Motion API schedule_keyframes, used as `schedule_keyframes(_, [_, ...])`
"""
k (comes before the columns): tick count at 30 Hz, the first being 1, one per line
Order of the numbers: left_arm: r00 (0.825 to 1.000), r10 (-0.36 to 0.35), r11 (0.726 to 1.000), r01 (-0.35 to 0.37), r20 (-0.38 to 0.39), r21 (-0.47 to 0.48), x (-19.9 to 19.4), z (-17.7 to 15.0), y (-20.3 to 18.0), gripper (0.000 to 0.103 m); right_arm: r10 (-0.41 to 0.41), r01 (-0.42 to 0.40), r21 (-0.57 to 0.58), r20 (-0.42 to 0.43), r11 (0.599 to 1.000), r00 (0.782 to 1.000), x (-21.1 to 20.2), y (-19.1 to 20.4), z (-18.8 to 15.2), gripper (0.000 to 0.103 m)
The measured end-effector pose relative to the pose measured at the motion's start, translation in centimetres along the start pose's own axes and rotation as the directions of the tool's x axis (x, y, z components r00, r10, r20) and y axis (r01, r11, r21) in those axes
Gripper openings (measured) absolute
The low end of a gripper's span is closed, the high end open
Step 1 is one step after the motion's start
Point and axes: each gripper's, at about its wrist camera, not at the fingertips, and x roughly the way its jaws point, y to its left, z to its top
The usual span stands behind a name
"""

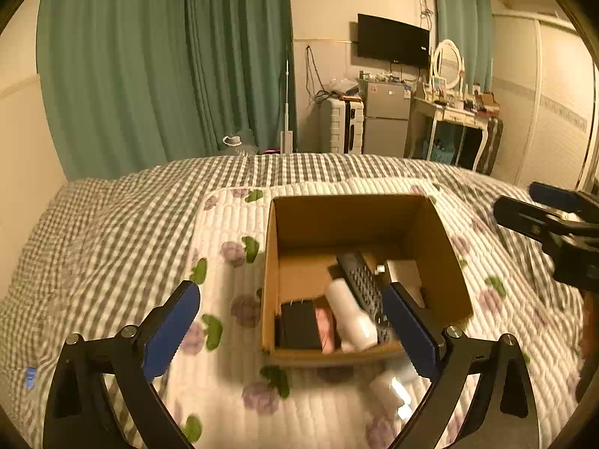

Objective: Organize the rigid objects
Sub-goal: 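Grasp the small white adapter with the right tool while the left grasps the blue earbud case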

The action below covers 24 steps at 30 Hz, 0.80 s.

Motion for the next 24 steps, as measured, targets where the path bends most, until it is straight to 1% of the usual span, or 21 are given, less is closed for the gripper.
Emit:
schedule_keyframes(1, [1.000,0.003,1.000,-0.003,-0.004,0.005,-0.6,-0.6,-0.1,0.103,0.003,-0.003,-0.002,-0.007,1.000,1.000,-0.7,0.2,-0.5,0.095])
schedule_keyframes(2, [1.000,0.001,1.000,-0.001,-0.007,0.004,-0.9,-1.0,-0.1,0.103,0.004,-0.004,-0.006,-0.018,1.000,1.000,-1.4,0.5,-1.3,0.096])
schedule_keyframes(6, [0.999,-0.015,1.000,0.014,-0.032,-0.027,-1.8,-3.3,0.3,0.103,0.000,-0.001,-0.025,-0.051,1.000,0.999,-2.7,1.9,-4.5,0.096])
schedule_keyframes(9, [0.998,-0.028,0.999,0.026,-0.062,-0.040,-1.5,-5.0,0.8,0.103,0.005,-0.006,-0.015,-0.086,1.000,0.996,-2.5,2.9,-6.7,0.096])
schedule_keyframes(12, [0.996,-0.006,1.000,0.004,-0.092,-0.028,-0.5,-6.7,1.4,0.103,0.022,-0.024,-0.014,-0.169,1.000,0.985,-0.6,4.3,-8.9,0.096])
schedule_keyframes(15, [0.993,-0.003,1.000,0.000,-0.121,-0.025,0.6,-7.8,1.6,0.103,0.057,-0.060,-0.006,-0.219,0.998,0.974,1.5,5.4,-10.4,0.096])
schedule_keyframes(18, [0.987,0.040,0.999,-0.043,-0.153,-0.019,2.3,-9.1,2.0,0.103,0.082,-0.088,-0.009,-0.271,0.996,0.959,3.9,6.5,-12.0,0.096])
schedule_keyframes(20, [0.984,0.049,0.998,-0.053,-0.170,-0.015,3.2,-9.8,2.4,0.103,0.089,-0.095,-0.005,-0.298,0.995,0.951,5.2,6.9,-12.9,0.096])
schedule_keyframes(21, [0.983,0.040,0.999,-0.045,-0.181,-0.023,3.7,-10.1,2.7,0.103,0.093,-0.099,-0.003,-0.319,0.995,0.943,6.1,7.0,-13.5,0.094])
schedule_keyframes(22, [0.981,0.033,0.999,-0.040,-0.189,-0.035,4.0,-10.4,3.0,0.103,0.089,-0.096,-0.004,-0.335,0.995,0.938,6.7,7.1,-13.9,0.087])
schedule_keyframes(23, [0.980,0.030,0.998,-0.039,-0.195,-0.046,4.2,-10.6,3.3,0.103,0.088,-0.097,-0.008,-0.349,0.995,0.933,7.3,7.1,-14.1,0.083])
schedule_keyframes(24, [0.979,0.026,0.998,-0.038,-0.200,-0.056,4.5,-10.8,3.6,0.103,0.091,-0.103,-0.015,-0.365,0.995,0.927,7.8,7.2,-14.6,0.077])
